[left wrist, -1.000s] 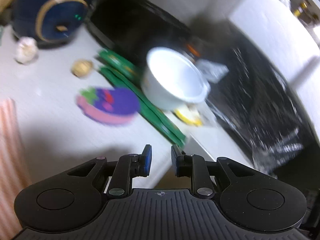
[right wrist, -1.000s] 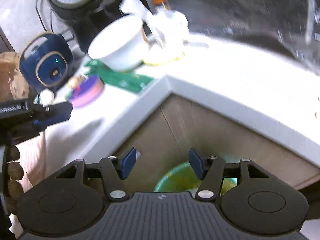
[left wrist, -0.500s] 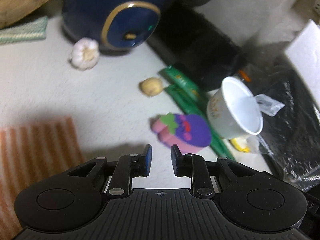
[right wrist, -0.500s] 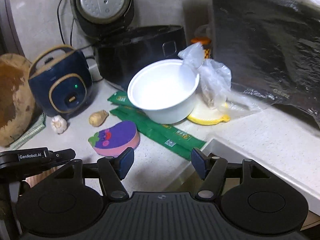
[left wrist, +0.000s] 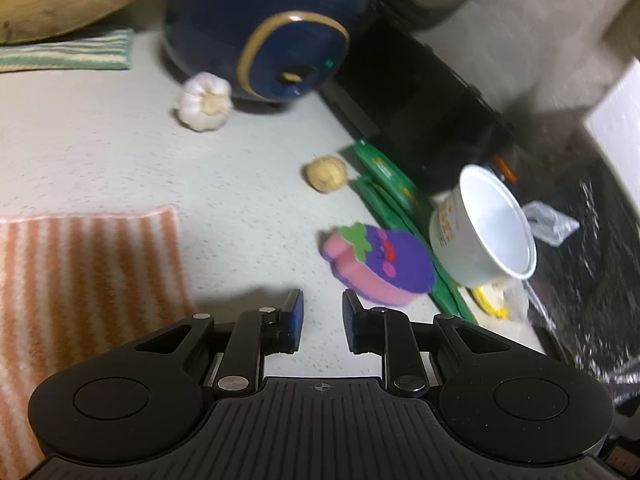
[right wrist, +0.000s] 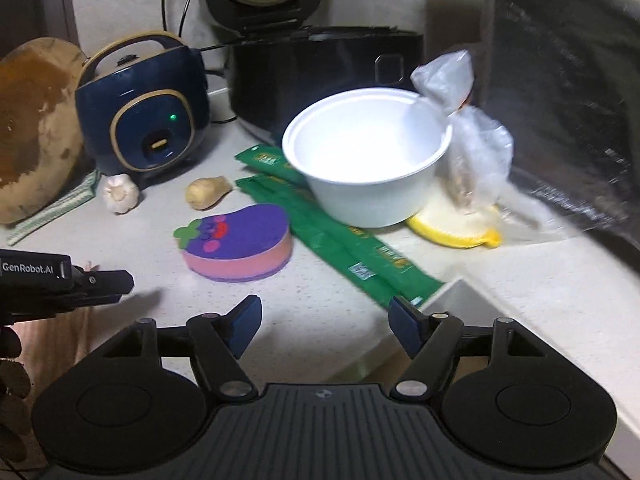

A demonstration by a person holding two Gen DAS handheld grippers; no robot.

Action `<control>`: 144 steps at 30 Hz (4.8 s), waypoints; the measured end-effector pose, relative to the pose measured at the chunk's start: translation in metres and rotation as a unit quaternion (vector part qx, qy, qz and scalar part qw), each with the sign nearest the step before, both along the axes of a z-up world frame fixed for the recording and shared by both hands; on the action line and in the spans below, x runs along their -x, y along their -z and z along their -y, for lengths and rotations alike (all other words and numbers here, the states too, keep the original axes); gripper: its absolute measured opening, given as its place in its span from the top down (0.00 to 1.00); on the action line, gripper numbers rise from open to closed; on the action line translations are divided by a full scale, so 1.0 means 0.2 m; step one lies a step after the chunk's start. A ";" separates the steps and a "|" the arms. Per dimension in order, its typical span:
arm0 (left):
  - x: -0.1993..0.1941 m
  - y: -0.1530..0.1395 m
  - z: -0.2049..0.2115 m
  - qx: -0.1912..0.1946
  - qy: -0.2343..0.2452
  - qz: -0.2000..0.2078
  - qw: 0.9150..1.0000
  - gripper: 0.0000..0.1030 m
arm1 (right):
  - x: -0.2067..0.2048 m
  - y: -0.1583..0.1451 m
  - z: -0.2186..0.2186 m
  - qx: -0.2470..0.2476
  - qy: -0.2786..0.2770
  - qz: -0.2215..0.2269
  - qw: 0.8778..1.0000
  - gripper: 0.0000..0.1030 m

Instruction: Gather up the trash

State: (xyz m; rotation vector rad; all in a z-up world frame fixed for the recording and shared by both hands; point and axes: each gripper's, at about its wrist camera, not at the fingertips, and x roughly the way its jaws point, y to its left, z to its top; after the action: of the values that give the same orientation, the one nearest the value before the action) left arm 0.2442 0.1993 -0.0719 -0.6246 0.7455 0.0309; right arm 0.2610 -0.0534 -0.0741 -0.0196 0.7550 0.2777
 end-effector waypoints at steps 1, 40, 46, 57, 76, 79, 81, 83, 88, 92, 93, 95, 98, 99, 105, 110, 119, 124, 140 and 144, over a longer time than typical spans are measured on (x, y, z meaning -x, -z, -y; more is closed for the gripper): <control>0.01 0.00 -0.01 -0.001 -0.006 -0.002 1.000 0.77 | 0.00 0.01 0.00 -0.002 -0.008 0.001 1.000 0.31; -0.12 -0.09 0.13 0.040 0.087 0.057 0.994 0.77 | -0.48 -0.08 0.28 -0.094 0.087 -0.003 0.992 0.80; -0.21 -0.14 0.18 0.066 0.085 0.076 0.991 0.77 | -0.41 -0.07 0.25 -0.129 0.041 -0.031 0.990 0.86; -0.46 -0.13 0.27 -0.022 0.074 0.077 0.994 0.77 | -0.32 -0.11 0.33 -0.103 0.039 0.015 0.994 0.81; -0.42 -0.06 0.19 -0.023 0.086 0.039 0.995 0.76 | -0.17 0.05 0.09 -0.086 -0.051 -0.026 0.995 0.45; -0.46 -0.15 0.24 -0.165 0.059 0.094 0.980 0.76 | -0.13 0.05 0.02 -0.061 -0.072 -0.016 0.995 0.45; -0.54 -0.15 0.28 -0.244 0.060 0.099 0.963 0.76 | -0.10 0.05 -0.01 -0.047 -0.080 -0.006 0.996 0.44; -0.66 -0.12 0.30 -0.279 0.077 0.090 0.953 0.76 | -0.08 0.04 -0.01 -0.037 -0.082 0.002 0.996 0.43; -0.83 -0.05 0.34 -0.317 0.113 0.050 0.940 0.75 | -0.07 0.04 0.03 -0.028 -0.070 0.005 0.997 0.43; -0.90 0.03 0.32 -0.333 0.126 0.026 0.934 0.73 | -0.07 0.06 0.09 -0.024 -0.050 0.000 0.998 0.43; -0.91 0.04 0.31 -0.339 0.128 0.023 0.932 0.71 | -0.07 0.06 0.10 -0.024 -0.044 0.000 0.999 0.43; -0.93 0.07 0.29 -0.341 0.129 0.015 0.931 0.60 | -0.07 0.07 0.14 -0.027 -0.031 -0.003 0.999 0.43; -0.98 0.10 0.23 -0.332 0.117 -0.002 0.936 0.58 | -0.07 0.07 0.18 -0.030 -0.016 -0.007 0.999 0.43; -0.99 0.10 0.21 -0.330 0.114 -0.009 0.937 0.57 | -0.07 0.07 0.19 -0.031 -0.012 -0.009 0.999 0.43; -0.99 0.12 0.10 -0.285 0.097 -0.017 0.954 0.58 | -0.05 0.08 0.19 -0.029 -0.009 -0.015 0.999 0.42; -0.94 0.12 0.13 -0.290 0.112 -0.018 0.950 0.60 | -0.04 0.09 0.19 -0.029 -0.010 -0.020 0.999 0.41; -0.65 0.10 0.16 -0.229 0.119 -0.032 0.966 0.60 | -0.05 0.07 0.16 -0.044 -0.017 -0.010 0.999 0.40; -0.42 0.08 0.20 -0.214 0.118 -0.038 0.969 0.60 | -0.07 0.07 0.12 -0.051 -0.023 -0.006 0.998 0.39; -0.17 0.06 0.19 -0.191 0.111 -0.019 0.975 0.61 | -0.27 0.09 -0.19 -0.056 -0.058 0.006 0.997 0.29; -0.16 0.06 0.17 -0.187 0.108 -0.019 0.976 0.61 | -0.44 0.15 -0.19 -0.100 -0.031 -0.073 0.992 0.28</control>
State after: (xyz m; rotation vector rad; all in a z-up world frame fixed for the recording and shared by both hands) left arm 0.2753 0.1646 -0.0842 -0.1823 0.8155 -0.0177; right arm 0.3496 -0.0159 -0.1034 0.1684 0.8695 0.4173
